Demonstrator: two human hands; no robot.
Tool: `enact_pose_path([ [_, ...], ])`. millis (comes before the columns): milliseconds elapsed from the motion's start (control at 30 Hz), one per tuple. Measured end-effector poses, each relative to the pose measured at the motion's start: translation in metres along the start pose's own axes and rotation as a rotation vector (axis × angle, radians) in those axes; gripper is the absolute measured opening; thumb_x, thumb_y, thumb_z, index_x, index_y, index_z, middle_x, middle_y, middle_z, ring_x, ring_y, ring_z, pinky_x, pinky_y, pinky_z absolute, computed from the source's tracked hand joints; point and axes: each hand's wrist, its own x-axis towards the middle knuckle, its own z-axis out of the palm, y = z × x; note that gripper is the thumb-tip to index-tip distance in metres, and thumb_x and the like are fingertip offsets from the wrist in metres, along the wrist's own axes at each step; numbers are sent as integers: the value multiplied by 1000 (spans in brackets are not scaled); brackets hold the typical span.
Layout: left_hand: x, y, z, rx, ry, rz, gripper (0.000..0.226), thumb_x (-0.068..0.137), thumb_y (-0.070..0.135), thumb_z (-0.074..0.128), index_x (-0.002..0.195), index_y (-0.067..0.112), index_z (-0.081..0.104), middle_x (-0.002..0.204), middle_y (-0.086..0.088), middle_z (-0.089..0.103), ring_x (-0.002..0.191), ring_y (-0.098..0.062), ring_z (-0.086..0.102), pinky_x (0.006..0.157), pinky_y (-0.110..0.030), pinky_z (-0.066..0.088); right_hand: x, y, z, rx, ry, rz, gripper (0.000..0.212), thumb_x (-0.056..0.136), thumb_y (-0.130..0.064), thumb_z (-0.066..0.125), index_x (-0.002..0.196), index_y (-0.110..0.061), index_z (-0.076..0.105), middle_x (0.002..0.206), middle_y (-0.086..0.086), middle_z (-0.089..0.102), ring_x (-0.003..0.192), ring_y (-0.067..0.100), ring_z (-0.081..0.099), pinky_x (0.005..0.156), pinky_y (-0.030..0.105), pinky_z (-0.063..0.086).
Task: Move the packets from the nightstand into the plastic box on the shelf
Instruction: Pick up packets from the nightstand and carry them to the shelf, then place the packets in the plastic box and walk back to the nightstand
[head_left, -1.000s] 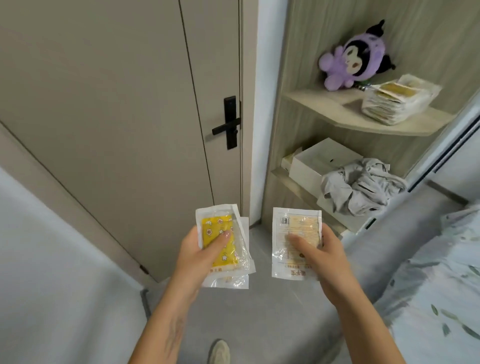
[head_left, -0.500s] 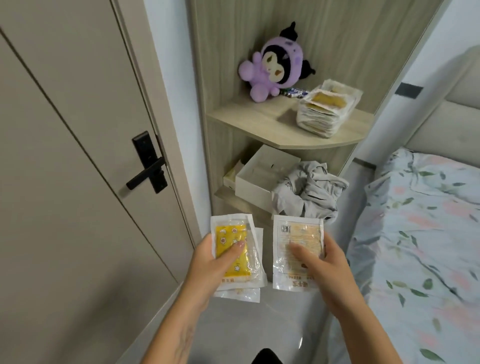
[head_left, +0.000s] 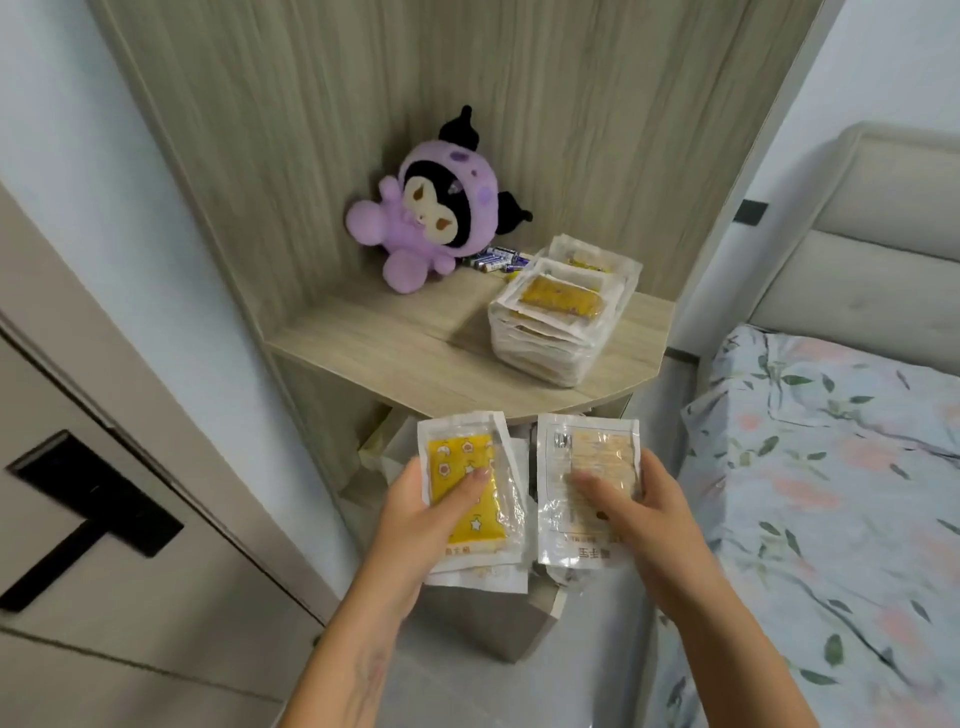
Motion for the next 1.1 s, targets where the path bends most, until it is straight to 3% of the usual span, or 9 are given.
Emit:
enact_pose_path([
  [200, 50, 26, 39, 37, -80, 24, 22, 78, 34, 75, 100, 31, 71, 100, 2, 76, 97, -17, 72, 80, -35, 57, 51, -47, -1, 220, -20, -41, 53, 72, -31, 74, 122, -23, 56, 104, 6, 75, 85, 17, 73, 63, 25, 57],
  [367, 81, 52, 73, -150, -131, -38, 21, 95, 29, 57, 113, 22, 67, 99, -6, 77, 91, -23, 74, 71, -38, 61, 72, -60, 18, -70, -5, -182, 43, 81, -24, 75, 120, -23, 56, 107, -4, 73, 97, 12, 71, 78, 28, 57],
  [467, 99, 73, 84, -255, -172, -86, 37, 101, 36, 42, 119, 14, 67, 104, -12, 75, 97, -29, 73, 82, -46, 60, 83, -66, 27, -164, -5, -266, 40, 85, -28, 73, 120, -29, 54, 111, -6, 69, 107, 14, 65, 92, 37, 52],
  [533, 111, 85, 94, -273, -201, -93, 53, 101, 47, 33, 127, 9, 61, 115, -16, 71, 107, -33, 68, 93, -48, 55, 95, -72, 31, -338, 44, -325, 42, 81, -48, 66, 118, -39, 50, 117, -15, 54, 116, 8, 52, 97, 29, 45],
  [633, 130, 96, 107, -310, -158, -26, 80, 79, 63, 48, 138, 9, 46, 137, -20, 54, 122, -33, 58, 106, -54, 43, 118, -81, 32, -452, 90, -334, 46, 82, -52, 63, 121, -45, 40, 130, -20, 34, 132, -3, 29, 109, 19, 28],
  [733, 149, 100, 110, -332, -224, -6, 86, 78, 70, 61, 143, 18, 41, 141, -11, 53, 127, -26, 55, 109, -49, 40, 137, -92, 30, -369, 26, -312, 54, 86, -51, 60, 128, -55, 27, 130, -27, 49, 120, -11, 45, 103, 15, 37],
  [933, 162, 99, 121, -414, -140, 7, 50, 65, 48, 82, 110, 30, 71, 108, 2, 75, 98, -14, 73, 74, -32, 60, 160, -100, 30, -332, -3, -280, 93, 77, -62, 57, 141, -51, -10, 112, -60, 40, 109, -28, 44, 89, -4, 34],
  [1000, 162, 100, 129, -409, -105, 32, 64, 59, 60, 83, 115, 33, 67, 108, 5, 75, 100, -15, 72, 84, -42, 58, 169, -109, 18, -231, 3, -195, 99, 66, -59, 71, 140, -50, 5, 112, -53, 49, 112, -22, 50, 88, 0, 41],
  [1100, 163, 101, 146, -345, -27, 40, 79, 50, 75, 76, 118, 38, 61, 109, 12, 74, 101, -11, 71, 89, -42, 55, 183, -119, -6, -137, -167, -61, 56, 70, -43, 76, 121, -27, 57, 109, -11, 73, 101, 9, 69, 82, 22, 53],
])
